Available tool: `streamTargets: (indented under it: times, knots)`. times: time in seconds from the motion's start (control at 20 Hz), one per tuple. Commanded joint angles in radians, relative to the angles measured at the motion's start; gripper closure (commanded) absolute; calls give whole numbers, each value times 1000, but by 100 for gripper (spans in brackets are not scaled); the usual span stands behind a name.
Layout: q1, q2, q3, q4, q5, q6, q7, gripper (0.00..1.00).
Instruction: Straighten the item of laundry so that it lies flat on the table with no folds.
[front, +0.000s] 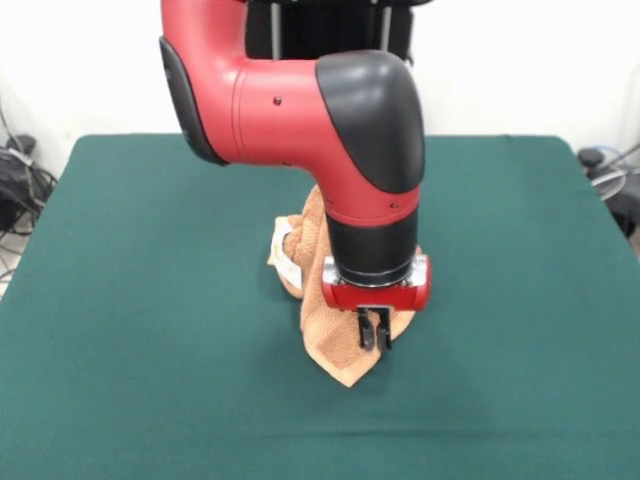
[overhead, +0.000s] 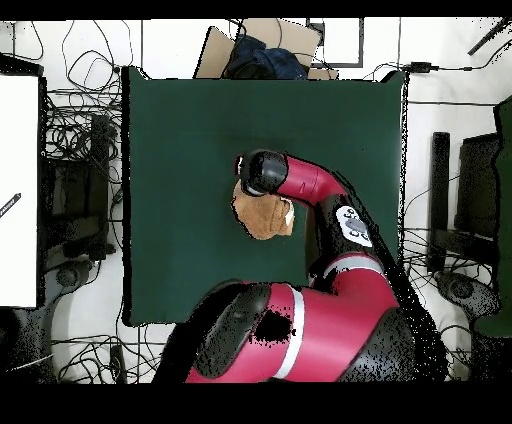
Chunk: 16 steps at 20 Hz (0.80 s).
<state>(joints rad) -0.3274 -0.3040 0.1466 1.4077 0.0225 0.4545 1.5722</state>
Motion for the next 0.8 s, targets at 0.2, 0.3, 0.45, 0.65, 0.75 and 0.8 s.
streamTargets:
  times: [0.2, 0.3, 0.45, 0.65, 0.75, 0.8]
  knots:
    - [-45, 76, 129, 85, -29, -99, 77, 100]
    - [-45, 74, 129, 89, -30, -105, 83, 100]
    - [-10, 21, 86, 112, -39, -108, 125, 100]
    - [78, -171, -23, 183, -35, -3, 184, 100]
    - [94, -220, -39, 199, -19, 45, 190, 100]
    - [97, -231, -39, 198, -4, 73, 192, 100]
